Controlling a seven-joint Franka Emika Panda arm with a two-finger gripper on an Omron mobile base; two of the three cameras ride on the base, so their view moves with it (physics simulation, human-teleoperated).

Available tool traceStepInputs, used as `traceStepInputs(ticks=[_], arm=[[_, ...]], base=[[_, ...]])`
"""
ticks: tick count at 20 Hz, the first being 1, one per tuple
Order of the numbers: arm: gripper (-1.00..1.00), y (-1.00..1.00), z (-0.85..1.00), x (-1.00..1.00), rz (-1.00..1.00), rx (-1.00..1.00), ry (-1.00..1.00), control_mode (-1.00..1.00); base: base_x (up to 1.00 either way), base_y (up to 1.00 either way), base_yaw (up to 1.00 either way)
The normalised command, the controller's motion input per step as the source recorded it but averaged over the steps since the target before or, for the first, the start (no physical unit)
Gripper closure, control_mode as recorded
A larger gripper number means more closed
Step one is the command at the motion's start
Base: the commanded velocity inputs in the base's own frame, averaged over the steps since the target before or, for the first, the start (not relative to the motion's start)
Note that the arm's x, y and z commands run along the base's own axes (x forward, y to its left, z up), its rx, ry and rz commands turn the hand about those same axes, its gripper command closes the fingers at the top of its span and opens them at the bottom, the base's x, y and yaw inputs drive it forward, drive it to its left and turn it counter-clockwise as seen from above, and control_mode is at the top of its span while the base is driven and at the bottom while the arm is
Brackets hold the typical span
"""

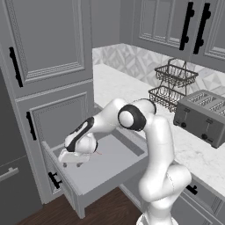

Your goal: Take a straw from the drawer in front and place it inside the glass cup on the dining counter.

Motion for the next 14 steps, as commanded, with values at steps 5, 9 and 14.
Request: traceStepInputs(ticks=[5, 9, 14], arm=[[-1.0, -0.21, 0.48, -0.11, -0.16, -0.08, -0.1, -1.0], [-1.0, -0.75, 0.47, 0.1, -0.14, -0.2, -0.14, -1.0], [-1.0, -0.62, 0.31, 0.31, -0.05, -0.16, -0.1, -1.0]], base=[[0.0, 0.0, 0.0], [0.0, 0.0, 0.0], [0.0, 0.0, 0.0]])
